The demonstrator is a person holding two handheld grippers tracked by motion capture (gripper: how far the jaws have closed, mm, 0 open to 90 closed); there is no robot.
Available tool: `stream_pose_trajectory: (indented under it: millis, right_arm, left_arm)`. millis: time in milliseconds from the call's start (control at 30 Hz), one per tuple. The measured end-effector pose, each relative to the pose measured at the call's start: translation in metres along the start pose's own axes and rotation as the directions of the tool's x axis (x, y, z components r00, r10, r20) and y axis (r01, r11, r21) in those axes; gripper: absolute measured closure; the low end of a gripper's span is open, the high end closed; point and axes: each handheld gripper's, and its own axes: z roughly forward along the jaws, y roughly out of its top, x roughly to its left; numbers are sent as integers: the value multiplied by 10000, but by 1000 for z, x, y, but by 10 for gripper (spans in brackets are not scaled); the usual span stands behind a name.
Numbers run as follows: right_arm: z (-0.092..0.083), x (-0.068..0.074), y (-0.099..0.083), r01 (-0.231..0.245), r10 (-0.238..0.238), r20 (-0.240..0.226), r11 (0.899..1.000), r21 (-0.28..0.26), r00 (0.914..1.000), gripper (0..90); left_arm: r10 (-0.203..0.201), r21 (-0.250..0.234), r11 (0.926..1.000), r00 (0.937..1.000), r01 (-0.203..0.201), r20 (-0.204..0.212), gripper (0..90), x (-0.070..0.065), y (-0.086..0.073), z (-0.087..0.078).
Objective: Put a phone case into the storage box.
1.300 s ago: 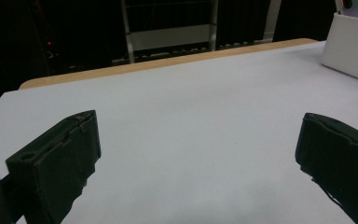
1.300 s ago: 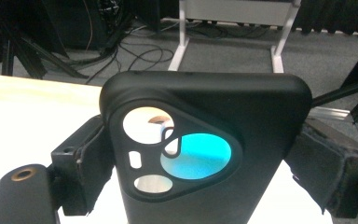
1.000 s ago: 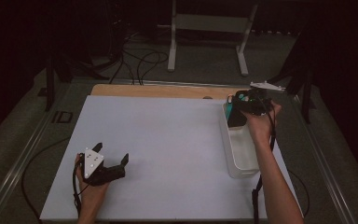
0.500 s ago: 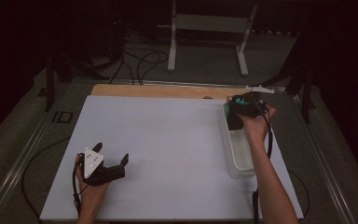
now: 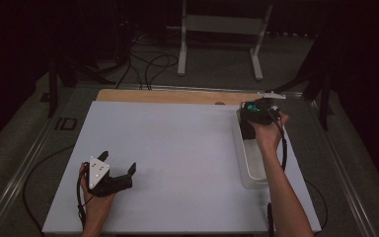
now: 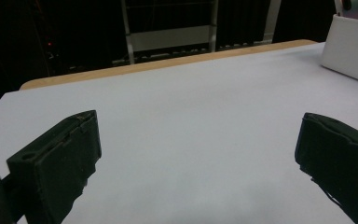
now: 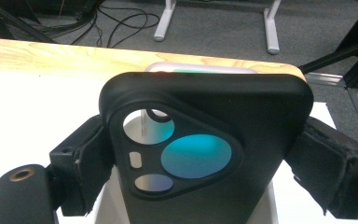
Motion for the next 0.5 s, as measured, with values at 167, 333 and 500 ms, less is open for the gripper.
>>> stream_pose_trajectory:
  millis: [167,333,500]
  right_arm:
    - [2,1,1,116,-115,-47,9999,34,9999,125]
    - [4,1,1,21,-21,9,10000,0,10000,122]
    - [6,0,1,-93,93,-29,10000,5,10000,119]
  left_arm:
    - [20,12,10000,10000,-19,-6,7,0,0,0]
    - [40,23,10000,10000,-40,-16,7,-1,0,0]
    - [52,30,10000,10000,-52,-16,7,-1,0,0]
